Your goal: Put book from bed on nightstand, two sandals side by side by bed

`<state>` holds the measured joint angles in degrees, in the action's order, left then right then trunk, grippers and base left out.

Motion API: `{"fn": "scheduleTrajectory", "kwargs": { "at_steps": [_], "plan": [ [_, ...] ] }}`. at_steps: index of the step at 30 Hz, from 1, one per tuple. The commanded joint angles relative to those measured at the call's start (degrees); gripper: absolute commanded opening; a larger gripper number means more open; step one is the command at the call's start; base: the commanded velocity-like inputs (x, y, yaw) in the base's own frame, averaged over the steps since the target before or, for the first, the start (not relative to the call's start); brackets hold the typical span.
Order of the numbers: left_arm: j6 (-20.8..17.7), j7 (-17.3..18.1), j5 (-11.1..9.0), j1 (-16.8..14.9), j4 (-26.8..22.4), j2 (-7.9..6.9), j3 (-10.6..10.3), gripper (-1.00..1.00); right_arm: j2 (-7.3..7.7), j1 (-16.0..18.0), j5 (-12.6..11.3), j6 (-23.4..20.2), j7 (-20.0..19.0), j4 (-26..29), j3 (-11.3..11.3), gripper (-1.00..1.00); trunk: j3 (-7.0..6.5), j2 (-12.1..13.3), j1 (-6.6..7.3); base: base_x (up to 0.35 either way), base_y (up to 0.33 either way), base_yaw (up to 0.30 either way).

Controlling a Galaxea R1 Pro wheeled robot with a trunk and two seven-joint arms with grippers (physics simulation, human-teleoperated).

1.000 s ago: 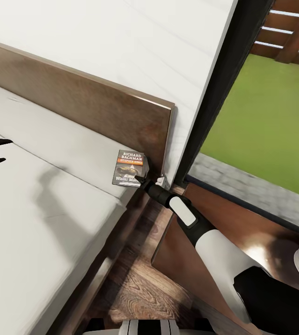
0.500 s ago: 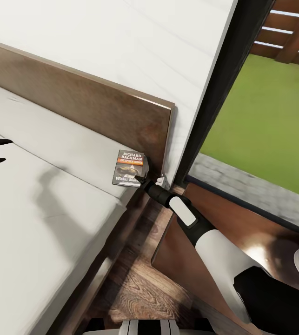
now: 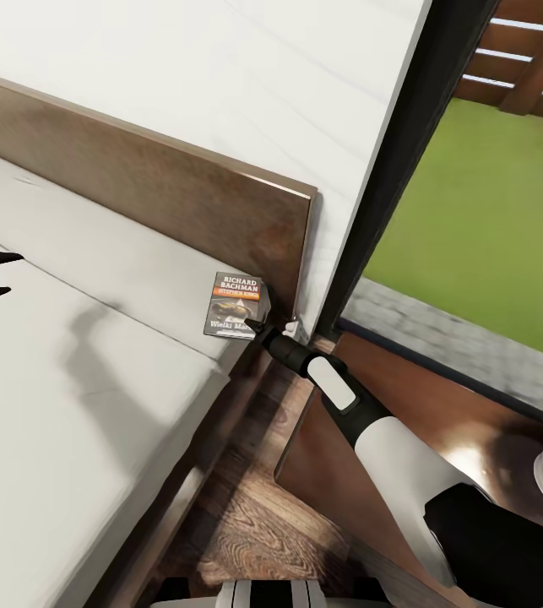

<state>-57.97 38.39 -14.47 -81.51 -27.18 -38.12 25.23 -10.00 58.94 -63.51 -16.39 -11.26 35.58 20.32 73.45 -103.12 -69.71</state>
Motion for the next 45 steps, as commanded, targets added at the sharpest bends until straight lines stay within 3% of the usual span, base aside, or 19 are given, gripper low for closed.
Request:
{"fn": "scheduleTrajectory", "kwargs": {
  "at_steps": [1,45],
  "plan": [
    [-0.2,0.4,0.4,-0.1,0.0,0.00,0.3,1.00,0.00,0.0,-0.3,-0.1,-0.1,0.0,0.0,1.00,0.03,0.0,0.00,0.000,0.000,0.000],
    [-0.2,0.4,0.5,-0.1,0.0,-0.02,0.3,1.00,0.00,0.0,-0.3,0.0,-0.1,-0.1,-0.1,1.00,0.03,0.0,0.00,0.000,0.000,0.023]
  ]
}}
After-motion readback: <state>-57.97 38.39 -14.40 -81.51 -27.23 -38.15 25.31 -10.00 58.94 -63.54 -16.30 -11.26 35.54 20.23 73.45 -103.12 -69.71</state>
